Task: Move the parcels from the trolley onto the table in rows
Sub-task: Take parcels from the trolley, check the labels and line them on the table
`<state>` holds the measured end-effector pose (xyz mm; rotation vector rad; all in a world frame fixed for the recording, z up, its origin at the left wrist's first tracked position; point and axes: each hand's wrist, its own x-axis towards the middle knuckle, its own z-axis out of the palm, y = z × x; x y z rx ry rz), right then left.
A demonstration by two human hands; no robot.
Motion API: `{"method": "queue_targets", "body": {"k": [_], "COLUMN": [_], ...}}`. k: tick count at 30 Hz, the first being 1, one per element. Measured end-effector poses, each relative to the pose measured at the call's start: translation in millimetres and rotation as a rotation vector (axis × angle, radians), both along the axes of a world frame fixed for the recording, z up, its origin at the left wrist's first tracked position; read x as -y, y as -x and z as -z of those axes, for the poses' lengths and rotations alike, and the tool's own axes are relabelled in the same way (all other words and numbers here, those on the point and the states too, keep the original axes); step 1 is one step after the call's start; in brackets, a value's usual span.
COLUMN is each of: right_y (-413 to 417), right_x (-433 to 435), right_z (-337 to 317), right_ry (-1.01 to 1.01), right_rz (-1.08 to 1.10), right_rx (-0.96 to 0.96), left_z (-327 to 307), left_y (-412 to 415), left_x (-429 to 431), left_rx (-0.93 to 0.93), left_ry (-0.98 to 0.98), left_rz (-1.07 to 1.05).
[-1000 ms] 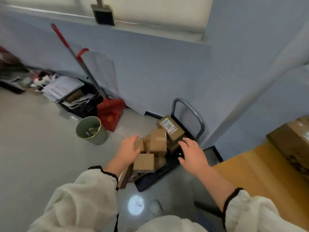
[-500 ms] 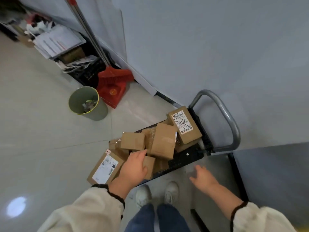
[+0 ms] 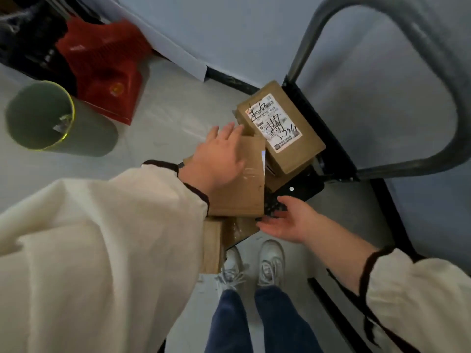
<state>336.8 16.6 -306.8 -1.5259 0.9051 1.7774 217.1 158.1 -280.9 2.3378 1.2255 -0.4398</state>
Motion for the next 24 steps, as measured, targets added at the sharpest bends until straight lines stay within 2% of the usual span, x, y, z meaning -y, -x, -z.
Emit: {"method": "queue_targets", "body": {"k": [4, 7, 13, 19, 24], "right_y": [3.6, 7.7, 16.8, 12.5, 1.9], "right_x": [8.1, 7.5, 0.8, -21.6, -38.0], "right_z": [14.9, 12.0, -9.2, -73.6, -170.9], "right_ry": [-0.016, -0.033, 0.018, -0.086, -0.213], "right_rz": [0.066, 0.092, -0.015, -0.133, -0.180], "right_rx": [-0.049, -0.061, -0.002, 0.143, 0.379], "left_z": [16.0, 18.3, -3.2, -73.5, -164.4], "left_y": [-4.1, -3.7, -1.0, 19.9, 43.5], "left_x": [0.2, 3.3, 5.4, -1.4, 4.1], "left_rx": [-0.006, 0.004, 0.058, 0.275, 0.469], "left_ry": [0.063, 0.030, 0.002, -0.091, -0.044], "left_rz": [-0.041, -0.040, -0.076, -0.201, -0.464]}}
